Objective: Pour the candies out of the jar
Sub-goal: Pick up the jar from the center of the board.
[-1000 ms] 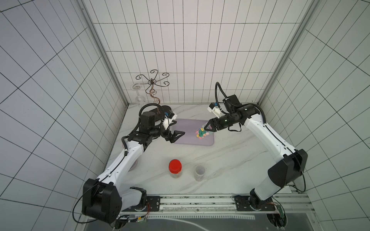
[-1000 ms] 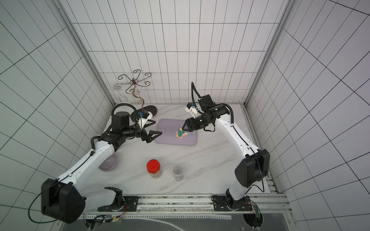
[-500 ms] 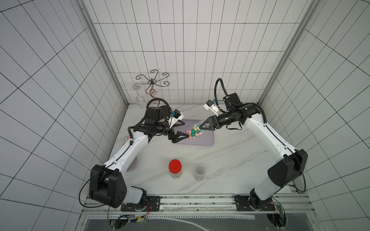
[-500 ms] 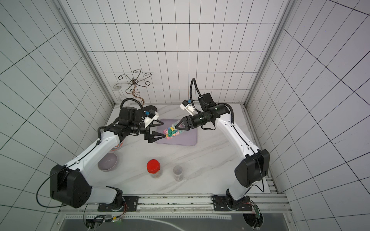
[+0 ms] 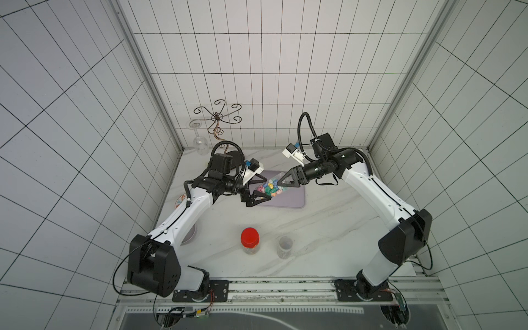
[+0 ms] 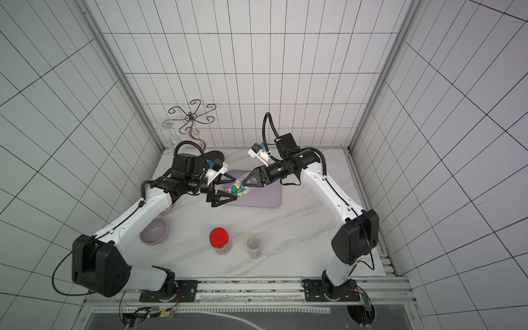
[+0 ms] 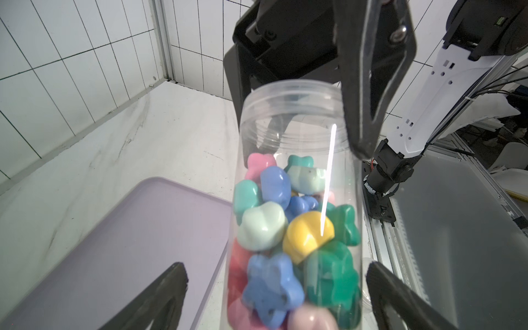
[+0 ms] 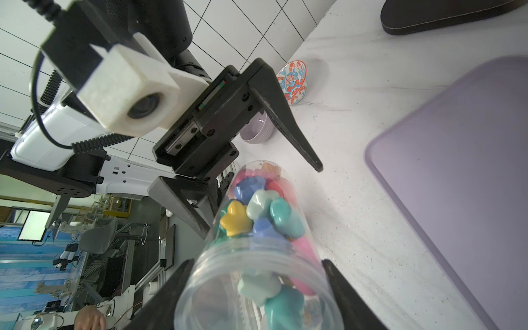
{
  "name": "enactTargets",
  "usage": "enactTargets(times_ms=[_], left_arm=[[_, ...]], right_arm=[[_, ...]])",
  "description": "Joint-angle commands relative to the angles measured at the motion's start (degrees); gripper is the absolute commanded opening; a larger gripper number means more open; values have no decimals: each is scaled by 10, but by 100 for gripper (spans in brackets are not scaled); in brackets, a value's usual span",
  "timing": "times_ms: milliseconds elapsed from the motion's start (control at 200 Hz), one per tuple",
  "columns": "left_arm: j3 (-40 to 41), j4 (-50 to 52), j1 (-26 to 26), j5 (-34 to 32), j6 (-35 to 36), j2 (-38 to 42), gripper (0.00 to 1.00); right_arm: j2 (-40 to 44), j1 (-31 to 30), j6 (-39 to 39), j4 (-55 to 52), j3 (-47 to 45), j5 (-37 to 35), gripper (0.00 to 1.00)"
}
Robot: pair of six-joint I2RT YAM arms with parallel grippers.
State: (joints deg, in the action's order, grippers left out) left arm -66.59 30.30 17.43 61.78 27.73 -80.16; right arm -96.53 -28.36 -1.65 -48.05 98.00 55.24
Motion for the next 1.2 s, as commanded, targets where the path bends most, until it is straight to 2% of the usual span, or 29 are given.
enactTargets(times_ms=[0,90,340,490,840,995,1100,1195], left_arm=[[-6,2,3,20,15,8,97],[-6,2,3,21,15,8,95],[-5,2,4,29,12,9,81],[-5,1,4,36,11,10,64],[-6,1,4,49,9,11,53],[-6,1,4,48,9,12,48],[-5,1,4,40,8,14,43],[-1,1,4,23,8,21,41]], right_arm=[[5,-6,0,25,68,39,38],[6,-6,-2,27,70,40,38],[5,-6,-2,26,76,42,38],[5,-5,-1,24,79,42,38],[-3,-3,0,17,98,44,38],[-8,-2,1,16,104,44,44],[-9,-2,1,16,103,44,60],[-8,-2,0,16,101,42,68]])
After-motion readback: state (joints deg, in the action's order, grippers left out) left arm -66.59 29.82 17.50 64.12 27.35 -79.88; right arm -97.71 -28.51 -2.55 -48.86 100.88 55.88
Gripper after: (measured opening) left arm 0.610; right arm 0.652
